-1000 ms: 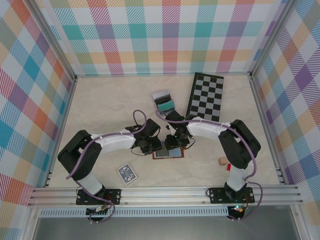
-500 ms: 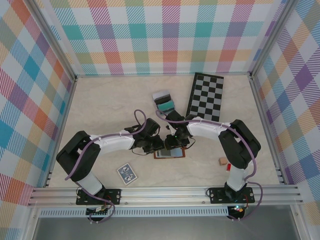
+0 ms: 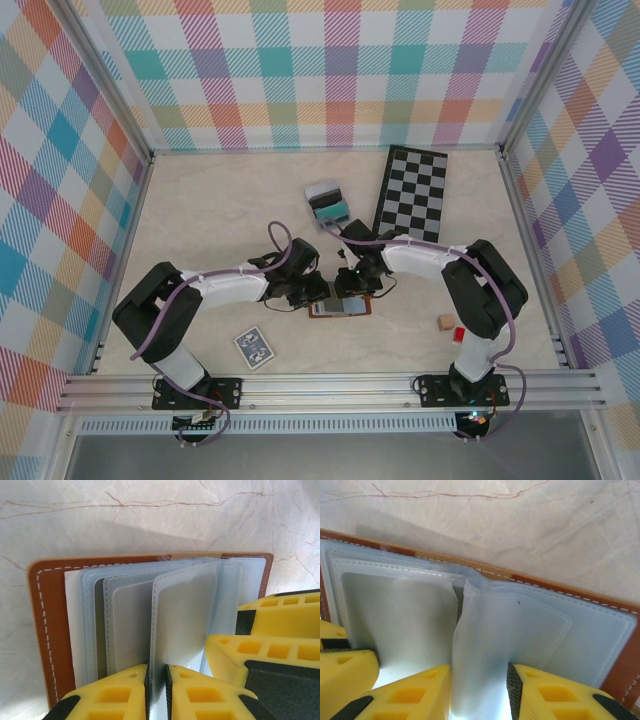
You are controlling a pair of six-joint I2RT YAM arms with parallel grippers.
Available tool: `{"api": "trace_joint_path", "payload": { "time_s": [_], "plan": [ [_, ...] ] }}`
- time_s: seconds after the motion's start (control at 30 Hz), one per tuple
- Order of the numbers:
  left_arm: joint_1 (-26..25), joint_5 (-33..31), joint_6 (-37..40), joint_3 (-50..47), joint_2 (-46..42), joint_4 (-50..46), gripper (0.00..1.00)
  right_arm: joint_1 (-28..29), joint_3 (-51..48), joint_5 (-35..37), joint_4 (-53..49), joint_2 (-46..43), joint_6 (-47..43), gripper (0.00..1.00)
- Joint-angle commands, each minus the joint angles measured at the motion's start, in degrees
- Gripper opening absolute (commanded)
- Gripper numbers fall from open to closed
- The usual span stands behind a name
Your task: Take the credit cards out of the card holder
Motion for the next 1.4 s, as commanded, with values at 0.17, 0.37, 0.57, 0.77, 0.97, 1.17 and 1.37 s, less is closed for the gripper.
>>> {"api": "trace_joint_path", "payload": {
  "time_s": [0.17,0.37,0.57,0.77,0.97,1.17,1.37],
  "plan": [
    [-0.63,-2.49,1.71,0.89,-1.17,-4.92,0.03,-1.04,-1.34,-0.49,-0.52,-3.03,1.3,0.37],
    [0.17,-4.47,3.99,0.92,-2.15,-10.14,0.0,-2.41,-1.65,0.8,-1.16,-5.45,1.89,0.38],
    [0.85,-3.92,4.45,0.18,-2.6,-9.85,0.0,-2.8,-1.87,-0.89,-0.02,-8.74,1.79,0.38],
    [1.25,-3.74,6.01,1.76,-4.68,-11.69,0.0,-2.81,-1.51,-2.5,0.44,-10.75,1.39,0.39],
    [1.46,-4.2,7.4,2.18,-5.86,-13.08,0.0,-2.81,-1.86,-2.56,0.94,-12.25,1.74,0.39],
    [2.2,-4.33,8.48,1.28,-4.93,-13.35,0.0,-2.81,-2.13,-6.07,1.95,-11.79,1.57,0.39],
    [3.95,-2.02,8.78,-0.89,-3.2,-12.07,0.01,-2.77,-2.38,-11.43,3.69,-8.82,2.21,0.37]
  ]
}}
